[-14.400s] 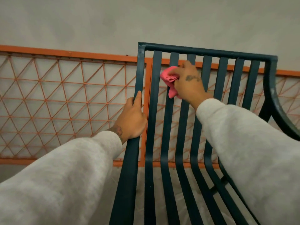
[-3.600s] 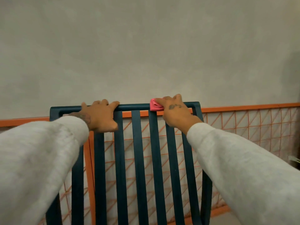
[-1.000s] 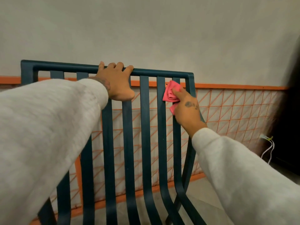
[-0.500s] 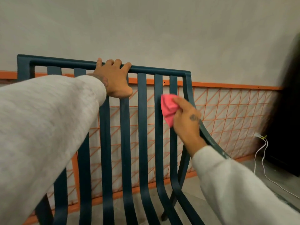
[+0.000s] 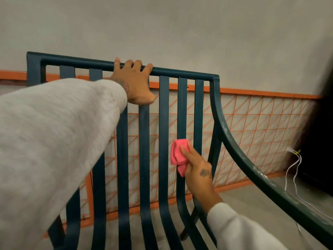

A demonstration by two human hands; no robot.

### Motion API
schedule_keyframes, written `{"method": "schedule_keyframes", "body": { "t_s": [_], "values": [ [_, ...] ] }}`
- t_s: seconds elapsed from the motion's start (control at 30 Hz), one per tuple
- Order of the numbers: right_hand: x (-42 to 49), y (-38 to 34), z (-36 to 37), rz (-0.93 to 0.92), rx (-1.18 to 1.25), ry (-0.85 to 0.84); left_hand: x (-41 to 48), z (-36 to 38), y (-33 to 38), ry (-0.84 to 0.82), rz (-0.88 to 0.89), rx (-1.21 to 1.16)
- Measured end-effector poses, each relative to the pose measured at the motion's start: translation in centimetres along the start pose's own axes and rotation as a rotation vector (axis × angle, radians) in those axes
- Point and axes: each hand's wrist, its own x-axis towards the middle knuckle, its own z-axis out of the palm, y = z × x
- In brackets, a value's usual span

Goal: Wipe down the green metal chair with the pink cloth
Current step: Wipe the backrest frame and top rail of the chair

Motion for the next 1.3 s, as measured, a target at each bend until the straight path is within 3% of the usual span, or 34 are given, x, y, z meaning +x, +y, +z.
{"method": "schedule_keyframes", "body": {
  "t_s": [0.1,0.37,0.53,0.63,0.7,0.83,1.0,1.2,1.3],
  "values": [
    [-3.0,0.4,0.8,0.105,0.042,0.013,-0.2,-0.1,0.1,-0.009,-0.009,0.005],
    [8.5,-5.3,-2.3,-0.072,-0.082,0.119,-0.2,-0.4,-0.2,-0.028,-0.009,-0.016],
    [14.3,-11.6,-5.8,-0.145,-0.097,0.335,-0.2,-0.4,-0.3,-0.039,-0.006,-0.019],
    [16.0,-13.2,-5.6,-0.245,-0.054,0.289,-0.2,-0.4,-0.4,-0.044,-0.002,-0.022],
    [15.3,-12.2,-3.8,-0.294,-0.045,0.135,-0.2,-0.4,-0.4,-0.039,-0.007,-0.031],
    [9.9,-8.7,-0.6,-0.258,-0.201,0.072,-0.6,-0.2,-0.4,-0.023,-0.017,-0.035],
    [4.0,-5.1,0.8,-0.355,-0.383,-0.064,-0.7,-0.2,-0.7,-0.027,-0.014,-0.063],
    [8.1,-7.5,-1.0,-0.425,-0.52,-0.07,-0.3,-0.3,-0.8,-0.039,-0.026,-0.06],
    [12.2,-10.0,-2.3,-0.413,-0.484,0.039,-0.2,-0.5,-0.9,-0.057,-0.008,-0.069]
  ]
}}
